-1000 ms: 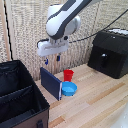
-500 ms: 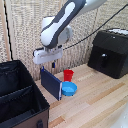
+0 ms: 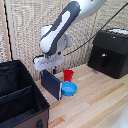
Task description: Discover the targeted book and set your gripper to the appropriate amplitude. Smoothly guide your gripper in the direction of the book and snatch it firmly. Search for the back section of the caddy. Move the held book towards the back section and lightly deposit it inside.
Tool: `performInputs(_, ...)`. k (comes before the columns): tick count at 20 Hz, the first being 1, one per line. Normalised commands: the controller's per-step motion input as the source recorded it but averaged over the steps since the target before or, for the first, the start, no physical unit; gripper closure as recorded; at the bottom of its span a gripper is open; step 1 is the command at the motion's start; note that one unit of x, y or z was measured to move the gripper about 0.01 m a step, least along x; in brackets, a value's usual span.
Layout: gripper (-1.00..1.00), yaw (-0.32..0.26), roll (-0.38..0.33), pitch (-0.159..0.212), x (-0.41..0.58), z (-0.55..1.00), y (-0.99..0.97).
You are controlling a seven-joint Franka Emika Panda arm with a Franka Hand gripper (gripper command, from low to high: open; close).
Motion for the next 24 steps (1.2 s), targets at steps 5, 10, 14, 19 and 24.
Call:
performInputs(5, 1.00, -0.025, -0.010, -0.005, 0.001, -0.04, 0.10)
performInputs(10, 1.00, -0.009, 0.000, 0.000, -0.005, 0.00, 0.00)
performInputs(14, 1.00, -0.039, 0.000, -0.027, 0.003, 0.18, 0.00)
performInputs(19, 1.00, -0.144, -0.001, -0.002, 0.061, 0.93, -0.06)
performInputs(24, 1.00, -0.239, -0.058, 0.005, 0.220, 1.00, -0.01)
